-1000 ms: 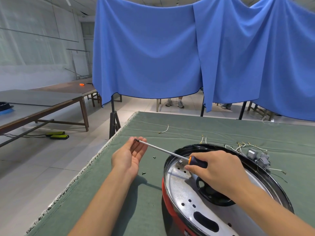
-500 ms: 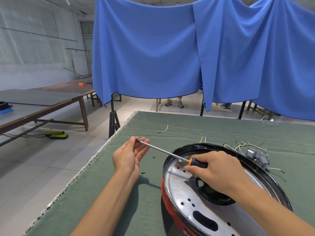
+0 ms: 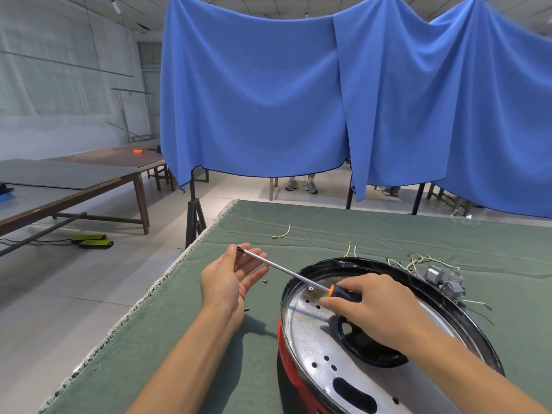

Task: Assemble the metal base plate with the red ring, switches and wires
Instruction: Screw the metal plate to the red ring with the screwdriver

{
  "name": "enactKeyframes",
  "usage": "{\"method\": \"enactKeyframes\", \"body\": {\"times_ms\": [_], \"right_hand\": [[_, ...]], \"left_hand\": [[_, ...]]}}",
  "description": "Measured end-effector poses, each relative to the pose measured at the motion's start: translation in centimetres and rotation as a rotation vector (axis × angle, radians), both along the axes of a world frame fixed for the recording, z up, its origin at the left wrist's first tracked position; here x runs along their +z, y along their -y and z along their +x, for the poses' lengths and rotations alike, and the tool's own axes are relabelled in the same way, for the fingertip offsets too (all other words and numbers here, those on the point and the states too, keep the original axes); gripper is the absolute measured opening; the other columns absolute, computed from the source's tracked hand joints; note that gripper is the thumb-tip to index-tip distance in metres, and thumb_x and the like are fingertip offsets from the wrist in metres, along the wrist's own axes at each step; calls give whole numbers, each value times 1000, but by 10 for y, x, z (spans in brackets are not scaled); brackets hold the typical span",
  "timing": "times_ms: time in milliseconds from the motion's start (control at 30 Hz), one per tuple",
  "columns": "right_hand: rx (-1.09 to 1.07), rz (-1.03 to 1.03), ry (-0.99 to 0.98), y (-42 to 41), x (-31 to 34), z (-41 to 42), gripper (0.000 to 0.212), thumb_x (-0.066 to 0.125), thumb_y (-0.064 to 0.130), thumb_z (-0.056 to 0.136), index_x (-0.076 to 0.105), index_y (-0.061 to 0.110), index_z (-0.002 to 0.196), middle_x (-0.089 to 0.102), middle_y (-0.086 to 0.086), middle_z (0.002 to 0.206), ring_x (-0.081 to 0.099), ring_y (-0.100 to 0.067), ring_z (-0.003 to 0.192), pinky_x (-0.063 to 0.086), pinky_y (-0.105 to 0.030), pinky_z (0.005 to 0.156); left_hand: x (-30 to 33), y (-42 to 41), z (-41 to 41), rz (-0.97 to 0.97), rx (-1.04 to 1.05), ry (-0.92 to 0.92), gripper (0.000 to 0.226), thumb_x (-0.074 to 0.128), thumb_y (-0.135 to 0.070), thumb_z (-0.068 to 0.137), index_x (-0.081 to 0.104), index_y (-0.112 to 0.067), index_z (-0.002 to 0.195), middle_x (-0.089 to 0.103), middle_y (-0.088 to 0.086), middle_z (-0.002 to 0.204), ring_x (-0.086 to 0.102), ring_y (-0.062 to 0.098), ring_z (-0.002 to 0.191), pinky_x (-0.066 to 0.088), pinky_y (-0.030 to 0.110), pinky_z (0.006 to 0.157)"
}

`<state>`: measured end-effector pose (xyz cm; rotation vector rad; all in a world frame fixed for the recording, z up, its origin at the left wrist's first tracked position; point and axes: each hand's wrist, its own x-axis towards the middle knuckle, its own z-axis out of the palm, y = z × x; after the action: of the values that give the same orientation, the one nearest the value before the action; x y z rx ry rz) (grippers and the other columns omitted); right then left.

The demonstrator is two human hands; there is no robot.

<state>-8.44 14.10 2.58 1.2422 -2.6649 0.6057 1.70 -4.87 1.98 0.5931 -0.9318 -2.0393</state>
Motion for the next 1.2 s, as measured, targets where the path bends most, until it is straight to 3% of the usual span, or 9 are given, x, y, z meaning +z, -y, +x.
{"method": "enactKeyframes", "body": {"times_ms": [133,233,333,467,667,767,933,1033,1200], "right_hand": [[26,-79,64,3,2,3,45,50,74,74,60,30,71,60,16,62,53,-4,61,33,-23,50],[55,-111,195,4,5,7,43,56,67,76,62,24,70,65,8,62,58,-7,57,46,-32,59],[137,-315,615,4,15,9,13,57,29,91,67,21,87,73,-5,75,68,-16,63,55,-37,62],[242,-493,1287,-1,29,4,36,33,-5,84,62,7,103,69,-28,96,67,-40,69,51,-35,50],[438,-688,1526,-11,35,-5,36,45,-4,81,69,4,108,67,-25,111,72,-35,80,59,-31,55],[556,-790,1475,-15,39,-7,39,54,-1,80,72,14,112,66,-19,119,70,-26,92,58,-30,67],[443,-881,1190,-13,42,0,48,79,24,67,70,20,114,65,-4,87,58,-14,61,43,-23,43],[311,-999,1058,-13,39,2,43,69,39,69,73,17,105,62,-4,75,52,-13,52,38,-21,39],[156,-1179,919,-24,40,-4,26,65,27,79,73,13,99,62,-5,67,57,-14,55,45,-22,44]], "left_hand": [[9,-14,0,-107,-97,-14,26,46,-15,98,64,2,89,73,13,73,72,23,69,59,31,56],[13,-21,1,-165,-144,-8,19,51,-10,95,65,1,88,72,14,73,72,23,69,58,28,55],[16,-18,2,-137,-143,0,18,53,-8,94,63,3,85,72,14,70,71,23,65,57,26,52],[16,-7,4,-16,-113,19,15,55,-5,92,61,7,85,71,15,66,71,23,59,56,23,48],[29,-13,-2,254,-143,-95,14,53,-2,93,55,6,81,69,20,64,70,26,54,56,26,45],[42,-19,-8,295,-161,-115,12,51,-1,94,53,4,83,69,22,68,69,26,54,58,27,48],[56,-35,-16,207,-234,-29,8,55,-4,93,57,4,91,70,21,75,69,23,53,56,26,46],[59,-40,-16,118,-284,23,13,54,-6,94,58,4,87,71,21,72,71,25,58,57,27,47],[59,-47,-17,-171,-471,241,32,40,-26,101,55,2,105,73,17,89,72,26,69,56,31,47]]}}
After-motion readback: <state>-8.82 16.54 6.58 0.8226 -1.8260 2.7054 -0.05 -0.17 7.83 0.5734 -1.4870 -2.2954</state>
